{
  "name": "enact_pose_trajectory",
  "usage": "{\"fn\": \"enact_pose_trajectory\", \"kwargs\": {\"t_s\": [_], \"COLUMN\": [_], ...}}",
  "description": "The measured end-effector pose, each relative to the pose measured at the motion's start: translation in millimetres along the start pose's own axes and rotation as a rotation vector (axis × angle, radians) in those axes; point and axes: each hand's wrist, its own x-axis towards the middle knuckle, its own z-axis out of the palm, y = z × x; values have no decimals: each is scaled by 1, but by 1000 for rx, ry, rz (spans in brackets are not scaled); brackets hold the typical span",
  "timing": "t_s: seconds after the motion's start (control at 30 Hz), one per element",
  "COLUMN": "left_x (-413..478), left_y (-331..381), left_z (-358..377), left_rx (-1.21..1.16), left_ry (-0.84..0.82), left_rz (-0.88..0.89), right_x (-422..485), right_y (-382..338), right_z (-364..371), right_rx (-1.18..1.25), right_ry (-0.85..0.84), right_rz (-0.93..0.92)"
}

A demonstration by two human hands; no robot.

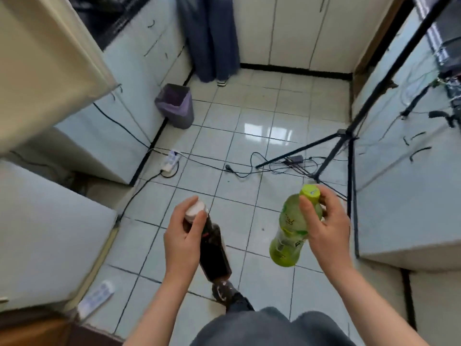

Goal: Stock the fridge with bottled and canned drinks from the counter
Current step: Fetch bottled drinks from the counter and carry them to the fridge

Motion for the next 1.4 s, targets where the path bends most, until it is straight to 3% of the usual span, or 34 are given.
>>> {"fn": "enact_pose_trajectory", "kwargs": {"t_s": [0.5, 0.8, 1.03, 1.2, 1.4], "left_x": [110, 174, 199, 207, 222], "left_y": [-46, -52, -47, -49, -46], "left_z": [-233, -377, -479, -559, -660], "left_rx": [-100, 17, 130, 223, 338], "left_ry": [625, 953, 1240, 1325, 1249], "left_rz": [-37, -87, -24, 74, 205], "right_x": [51, 44, 14, -25, -72], "right_y": [-142, -236, -308, -351, -405], "right_z": [340, 544, 662, 732, 793], "right_rx": [134, 295, 374, 436, 543], "right_ry": [-570, -932, -1154, -1205, -1188], "right_rz": [-301, -450, -547, -602, -603]}}
